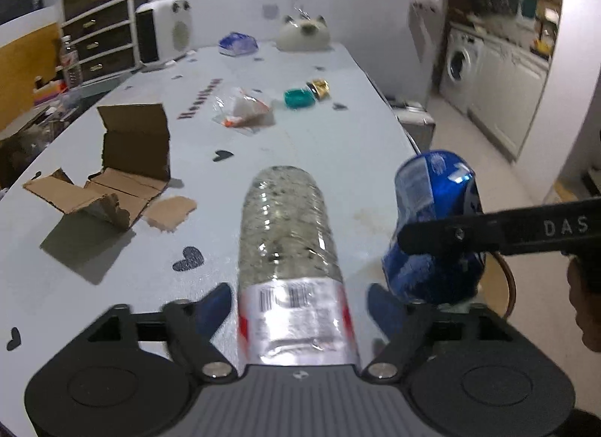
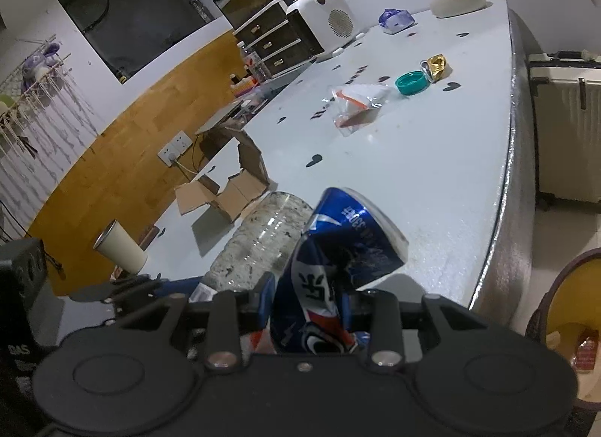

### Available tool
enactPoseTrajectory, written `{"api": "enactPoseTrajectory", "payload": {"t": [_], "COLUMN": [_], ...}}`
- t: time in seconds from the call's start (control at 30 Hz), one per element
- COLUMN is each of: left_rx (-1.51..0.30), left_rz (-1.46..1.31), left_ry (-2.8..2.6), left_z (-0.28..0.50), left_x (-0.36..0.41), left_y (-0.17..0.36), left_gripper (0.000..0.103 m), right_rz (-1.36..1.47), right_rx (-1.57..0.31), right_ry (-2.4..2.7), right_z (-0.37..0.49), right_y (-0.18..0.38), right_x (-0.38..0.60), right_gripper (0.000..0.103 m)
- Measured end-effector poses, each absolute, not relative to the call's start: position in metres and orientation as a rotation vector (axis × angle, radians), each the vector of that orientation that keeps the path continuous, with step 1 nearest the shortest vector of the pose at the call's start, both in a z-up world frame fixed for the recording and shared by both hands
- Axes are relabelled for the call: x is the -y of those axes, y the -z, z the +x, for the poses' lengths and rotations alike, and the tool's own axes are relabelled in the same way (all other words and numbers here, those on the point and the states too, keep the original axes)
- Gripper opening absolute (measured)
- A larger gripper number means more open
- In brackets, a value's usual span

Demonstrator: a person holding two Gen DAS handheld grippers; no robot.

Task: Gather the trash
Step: 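Carry the bottle and blue can with both tools over the wastebasket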

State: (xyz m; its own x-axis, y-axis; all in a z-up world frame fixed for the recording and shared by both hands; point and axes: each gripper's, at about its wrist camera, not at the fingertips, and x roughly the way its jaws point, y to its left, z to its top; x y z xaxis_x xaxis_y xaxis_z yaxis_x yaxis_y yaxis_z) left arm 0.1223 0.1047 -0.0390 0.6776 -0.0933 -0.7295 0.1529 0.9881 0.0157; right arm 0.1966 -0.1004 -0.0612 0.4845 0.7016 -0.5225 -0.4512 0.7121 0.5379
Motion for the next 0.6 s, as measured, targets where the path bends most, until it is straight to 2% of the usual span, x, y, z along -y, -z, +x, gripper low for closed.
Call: {"api": "enactPoseTrajectory", "payload": {"t": [0.1,0.27,0.5,0.53,0.6], "left_rx": [-0.863,-0.972,-1.016,-1.013,-1.004], "left_rz": [0.084,0.044,0.053,0.045,0.033], "left_ry": [0.142,0.127,0.099,0.105,0.108], "left_z": [0.122,0.123,0.129,0.129,0.130], "left_x": [-0.104,-0.110,-0.110,-0.110,-0.109], "left_y": [0.041,0.048,0.043,0.043,0.044], "left_gripper": [0.082,0.072,0.071,0.064,0.063], "right_rz": [0.342,0.320,0.273,0.262,0.241], "right_rx": [-0.787,-0.780,-0.757,-0.750,-0.742], "right_ry": [-0.716,-0.722,-0.718,-0.716,-0.717], "right_z": [0.193,0.187,0.178,0.176,0.173], "right_y": [0.061,0.060,0.058,0.057,0.056], "right_x": [0.100,0.098,0.094,0.093,0.092], "right_gripper": [0.035,0.035,0.035,0.035,0.035]}}
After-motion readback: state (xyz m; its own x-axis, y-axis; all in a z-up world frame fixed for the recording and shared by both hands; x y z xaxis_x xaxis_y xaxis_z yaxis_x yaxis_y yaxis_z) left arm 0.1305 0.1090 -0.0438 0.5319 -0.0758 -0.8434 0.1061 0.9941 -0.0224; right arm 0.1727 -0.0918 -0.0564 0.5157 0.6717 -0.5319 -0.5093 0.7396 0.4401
